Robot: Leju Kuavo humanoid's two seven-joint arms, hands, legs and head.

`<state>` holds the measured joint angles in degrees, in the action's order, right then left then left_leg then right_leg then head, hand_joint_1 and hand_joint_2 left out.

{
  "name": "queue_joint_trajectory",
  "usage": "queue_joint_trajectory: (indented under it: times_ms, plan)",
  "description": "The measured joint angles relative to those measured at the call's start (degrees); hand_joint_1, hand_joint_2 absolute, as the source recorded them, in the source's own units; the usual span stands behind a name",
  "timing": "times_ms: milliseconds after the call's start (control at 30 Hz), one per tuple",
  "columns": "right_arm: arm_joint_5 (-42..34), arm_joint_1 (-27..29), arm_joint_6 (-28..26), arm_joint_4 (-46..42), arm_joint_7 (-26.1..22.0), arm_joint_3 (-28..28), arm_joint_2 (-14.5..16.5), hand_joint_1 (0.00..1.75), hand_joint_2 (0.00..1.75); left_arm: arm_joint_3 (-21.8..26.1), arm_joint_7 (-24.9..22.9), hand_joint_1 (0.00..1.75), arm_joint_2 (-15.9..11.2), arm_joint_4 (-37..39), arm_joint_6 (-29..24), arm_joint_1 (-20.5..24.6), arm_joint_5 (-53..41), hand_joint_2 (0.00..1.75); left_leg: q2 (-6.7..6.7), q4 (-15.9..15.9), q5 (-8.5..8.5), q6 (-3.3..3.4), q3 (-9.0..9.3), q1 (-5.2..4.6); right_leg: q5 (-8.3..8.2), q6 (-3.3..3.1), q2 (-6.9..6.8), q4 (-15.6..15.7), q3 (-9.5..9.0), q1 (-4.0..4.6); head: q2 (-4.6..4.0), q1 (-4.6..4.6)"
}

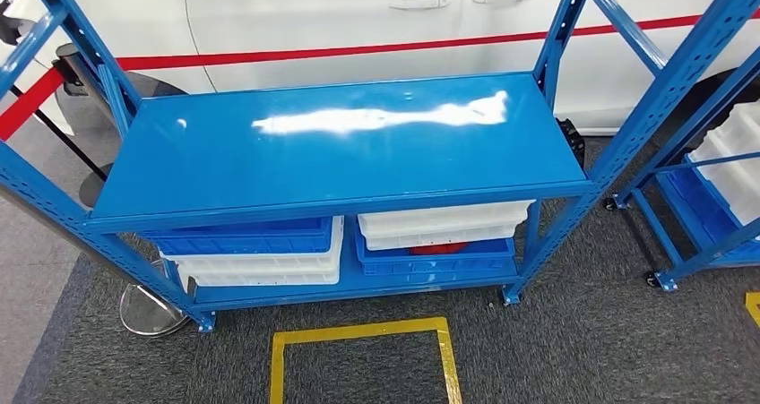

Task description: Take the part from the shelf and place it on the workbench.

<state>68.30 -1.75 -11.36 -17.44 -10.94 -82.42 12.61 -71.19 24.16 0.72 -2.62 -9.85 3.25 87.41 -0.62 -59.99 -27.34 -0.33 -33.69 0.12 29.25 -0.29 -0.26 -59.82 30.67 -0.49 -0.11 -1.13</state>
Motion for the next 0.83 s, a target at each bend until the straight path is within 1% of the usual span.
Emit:
queue_joint_trajectory:
  times_ms: [67,100,133,167,200,233,267,300,333,367,400,433,467,500,567,600,633,667,733,767,800,833]
  plan:
    - [0.1,0.0,0.0,0.0,0.0,0.0,0.0,0.0,0.0,0.0,0.0,0.0,0.0,0.0,-0.1,0.0,0.0,0.0,0.07,0.5,0.92,0.79,0.34,0.1,0.37,0.76,-0.02,0.0,-0.23,0.02,0.0,0.01]
    - [0.2,0.0,0.0,0.0,0.0,0.0,0.0,0.0,0.0,0.0,0.0,0.0,0.0,0.0,-0.1,0.0,0.0,0.0,0.09,0.8,1.16,1.19,0.56,0.22,1.04,1.02,0.01,-0.7,-0.07,-0.01,0.0,0.04]
    - [0.3,0.0,0.0,0.0,0.0,0.0,0.0,0.0,0.0,0.0,0.0,0.0,0.0,0.0,-0.2,0.1,0.0,0.0,0.09,1.2,1.37,1.58,0.73,0.35,2.32,1.22,0.07,-2.5,0.69,-0.03,0.0,0.09]
    - [0.4,0.0,0.0,0.0,0.0,0.0,0.0,0.0,0.0,0.0,0.0,0.0,0.0,0.0,-0.3,0.2,0.0,0.0,0.08,1.4,1.48,1.88,0.77,0.37,4.17,1.35,0.14,-5.5,2.12,-0.14,0.0,0.13]
    - [0.5,0.0,-0.1,0.0,0.0,0.0,0.0,0.0,0.0,0.0,0.0,0.0,0.0,0.0,-0.4,0.2,0.0,0.0,0.1,1.4,1.46,2.09,0.71,0.31,6.19,1.44,0.17,-9.3,4.04,-0.17,0.0,0.18]
    - [0.7,0.0,-0.1,0.0,0.1,0.0,0.0,0.0,0.0,0.0,-0.1,0.0,0.0,0.0,-0.5,0.2,0.0,0.0,0.11,1.4,1.41,2.21,0.66,0.24,7.66,1.54,0.19,-12.8,5.91,-0.22,0.0,0.2]
    - [0.8,0.0,-0.1,0.0,0.1,0.0,0.0,0.0,0.0,0.0,-0.1,0.0,0.0,0.0,-0.6,0.2,0.0,0.0,0.13,1.4,1.36,2.25,0.65,0.18,8.12,1.63,0.19,-15.0,7.15,-0.27,0.0,0.2]
    - [0.9,0.1,-0.1,0.0,0.1,0.0,0.0,0.0,0.0,0.0,-0.1,0.0,0.0,0.0,-0.6,0.2,0.0,0.0,0.18,1.4,1.33,2.25,0.69,0.14,7.36,1.67,0.18,-15.1,7.39,-0.29,0.0,0.2]
    - [1.0,0.1,-0.1,0.0,0.2,0.0,0.0,0.0,0.0,0.0,-0.1,0.0,0.0,0.0,-0.6,0.1,0.0,0.0,0.25,1.4,1.29,2.2,0.79,0.13,5.57,1.62,0.18,-12.9,6.51,-0.3,0.0,0.2]
    - [1.0,0.1,-0.2,0.0,0.2,0.0,0.0,0.0,0.0,0.0,-0.1,0.0,0.0,0.0,-0.6,0.2,0.0,0.0,0.33,1.4,1.22,2.09,0.93,0.12,3.28,1.48,0.18,-9.1,4.74,-0.29,0.0,0.21]
    - [1.1,0.1,-0.2,0.0,0.3,0.0,0.0,0.0,0.0,0.0,-0.2,0.0,0.0,0.0,-0.6,0.2,0.0,0.0,0.39,1.3,1.1,1.89,1.05,0.0,1.42,1.3,0.19,-5.0,2.89,-0.21,0.0,0.2]
    - [1.1,0.0,-0.3,0.0,0.4,0.0,0.0,0.0,0.0,0.0,-0.2,0.0,0.0,0.0,-0.6,0.2,0.0,0.0,0.45,1.2,0.96,1.64,1.15,-0.12,0.12,1.08,0.21,-1.8,1.47,-0.15,0.0,0.19]
    - [1.1,0.0,-0.4,0.0,0.5,0.0,0.0,0.0,0.44,0.0,-0.2,0.0,0.0,0.0,-0.6,0.2,0.0,0.0,0.47,1.1,0.84,1.35,1.21,-0.25,-0.44,0.85,0.22,0.0,0.67,-0.08,0.0,0.16]
    - [1.1,0.0,-0.4,0.0,0.6,0.0,0.0,0.0,0.87,0.0,-0.3,0.0,0.0,0.0,-0.6,0.3,0.0,0.0,0.5,1.2,0.79,1.01,1.27,-0.35,-0.46,0.6,0.24,0.5,0.52,0.03,0.0,0.14]
    - [1.1,0.0,-0.5,0.0,1.1,0.0,0.1,0.0,1.75,0.0,-0.4,0.0,0.0,0.0,-0.7,0.3,0.0,0.0,0.51,1.2,0.7,0.32,1.37,-0.25,-0.71,-0.08,0.17,0.8,0.46,-0.06,0.0,0.14]
    - [1.0,0.0,-0.6,0.0,1.5,-0.1,0.1,0.0,1.75,0.0,-0.5,0.0,0.0,0.0,-0.8,0.3,0.0,0.0,0.52,0.6,0.2,-0.02,1.19,-0.18,-0.89,-0.44,0.13,1.0,0.38,-0.15,0.0,0.09]
    - [1.0,0.0,-0.8,0.0,1.9,-0.1,0.2,0.0,1.75,0.0,-0.6,0.0,0.0,0.0,-0.9,0.3,0.0,0.0,0.53,-1.0,-0.94,-0.35,0.53,-0.08,-1.07,-0.74,0.06,1.3,0.33,-0.3,0.0,-0.01]
    - [0.9,0.0,-0.9,0.0,2.3,-0.1,0.2,0.0,1.75,0.0,-0.7,0.0,0.0,0.0,-0.9,0.3,0.0,0.0,0.53,-3.9,-2.68,-0.66,-0.69,0.07,-1.17,-0.91,-0.01,1.4,0.3,-0.39,0.0,-0.11]
    - [0.9,0.0,-0.8,0.0,2.9,-0.3,0.2,0.0,1.75,0.0,-1.0,0.0,0.0,0.0,-1.1,0.2,0.0,0.87,0.53,-11.3,-6.33,-1.14,-4.05,0.31,-1.18,-1.04,-0.07,1.3,0.38,-0.35,0.0,-0.24]
    - [0.9,0.0,-0.7,0.0,3.3,-0.4,0.2,0.0,1.75,0.0,-1.1,0.0,0.0,0.0,-1.1,0.2,0.0,1.31,0.52,-13.9,-7.08,-1.38,-5.29,0.44,-1.14,-1.1,-0.08,1.3,0.38,-0.34,0.0,-0.23]
    - [0.9,0.0,-0.6,0.0,3.9,-0.5,0.3,0.0,1.75,0.0,-1.3,0.0,0.0,0.0,-1.3,0.2,0.0,1.75,0.52,-14.5,-6.62,-1.65,-5.59,0.59,-1.06,-1.16,-0.08,1.2,0.32,-0.35,0.0,-0.23]
    - [0.9,0.0,-0.5,0.0,4.2,-0.6,0.3,0.0,1.75,0.0,-1.4,0.0,0.0,0.0,-1.4,0.1,0.0,1.75,0.52,-14.7,-6.3,-1.78,-5.73,0.66,-1.02,-1.21,-0.08,1.2,0.3,-0.37,0.0,-0.23]
